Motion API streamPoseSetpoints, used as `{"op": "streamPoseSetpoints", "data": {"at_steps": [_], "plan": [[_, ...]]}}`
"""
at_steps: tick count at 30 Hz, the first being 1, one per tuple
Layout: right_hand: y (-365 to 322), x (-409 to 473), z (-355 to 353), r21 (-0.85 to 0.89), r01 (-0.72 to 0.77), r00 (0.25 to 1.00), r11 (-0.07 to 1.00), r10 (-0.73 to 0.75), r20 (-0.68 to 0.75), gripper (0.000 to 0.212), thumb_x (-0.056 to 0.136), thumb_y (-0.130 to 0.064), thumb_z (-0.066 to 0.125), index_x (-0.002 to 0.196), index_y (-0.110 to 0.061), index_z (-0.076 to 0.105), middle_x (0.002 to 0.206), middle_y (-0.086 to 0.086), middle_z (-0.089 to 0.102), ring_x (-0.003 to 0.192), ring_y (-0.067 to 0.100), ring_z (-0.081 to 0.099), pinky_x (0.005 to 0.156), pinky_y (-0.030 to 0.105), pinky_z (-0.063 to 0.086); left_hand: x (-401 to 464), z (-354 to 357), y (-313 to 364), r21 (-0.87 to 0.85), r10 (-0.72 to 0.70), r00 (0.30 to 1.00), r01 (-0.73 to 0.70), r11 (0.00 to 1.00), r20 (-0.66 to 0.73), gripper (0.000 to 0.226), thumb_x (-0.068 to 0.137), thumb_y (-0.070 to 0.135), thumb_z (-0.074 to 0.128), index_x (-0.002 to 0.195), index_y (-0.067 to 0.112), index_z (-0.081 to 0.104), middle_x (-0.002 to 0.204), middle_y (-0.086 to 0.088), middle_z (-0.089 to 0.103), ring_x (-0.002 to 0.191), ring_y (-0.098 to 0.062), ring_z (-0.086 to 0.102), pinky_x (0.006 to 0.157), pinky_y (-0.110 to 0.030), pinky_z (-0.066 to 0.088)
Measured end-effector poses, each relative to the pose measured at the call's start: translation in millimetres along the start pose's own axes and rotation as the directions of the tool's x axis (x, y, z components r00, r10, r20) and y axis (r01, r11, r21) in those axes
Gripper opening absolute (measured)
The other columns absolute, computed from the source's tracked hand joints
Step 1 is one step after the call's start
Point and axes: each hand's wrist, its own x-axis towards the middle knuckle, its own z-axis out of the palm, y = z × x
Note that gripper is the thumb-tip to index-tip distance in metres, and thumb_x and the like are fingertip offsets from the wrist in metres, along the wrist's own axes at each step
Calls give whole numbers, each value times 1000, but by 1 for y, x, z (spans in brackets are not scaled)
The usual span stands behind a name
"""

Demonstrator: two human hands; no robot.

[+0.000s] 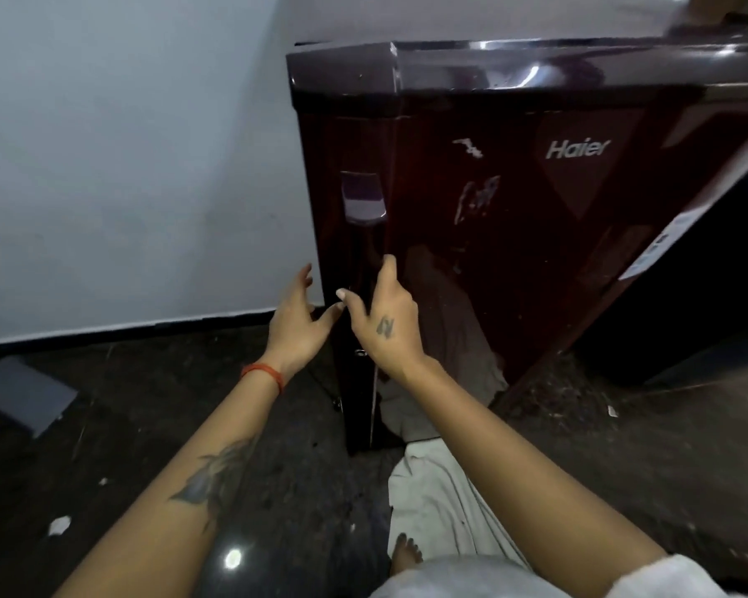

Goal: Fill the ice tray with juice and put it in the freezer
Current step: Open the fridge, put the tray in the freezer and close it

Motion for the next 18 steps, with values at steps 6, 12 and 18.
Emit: {"op": "streamPoseSetpoints", "data": {"at_steps": [6,12,18], "plan": [[9,-1,4,63,83,996,995,-80,-43,49,90,-27,58,124,1,37,103,17,64,91,31,64,72,46,53,5,16,-3,-138,75,997,-76,987,-15,62,87,28,63,139,31,29,130,12,44,108,-14,57,90,-40,52],[8,-5,8,92,44,995,995,-36,-89,49,89,-26,60,125,-1,38,107,14,63,92,27,64,72,38,54,6,22,-8,-110,57,998,-59,992,-28,73,85,33,64,144,29,20,144,-2,37,121,-25,51,96,-46,49],[-3,-11,17,43,-9,980,999,17,-196,53,89,-25,59,128,1,37,113,16,62,99,27,64,80,39,55,10,18,-15,-109,103,994,-99,989,34,82,85,29,66,148,17,15,150,-7,28,134,-18,34,105,-46,41]]}}
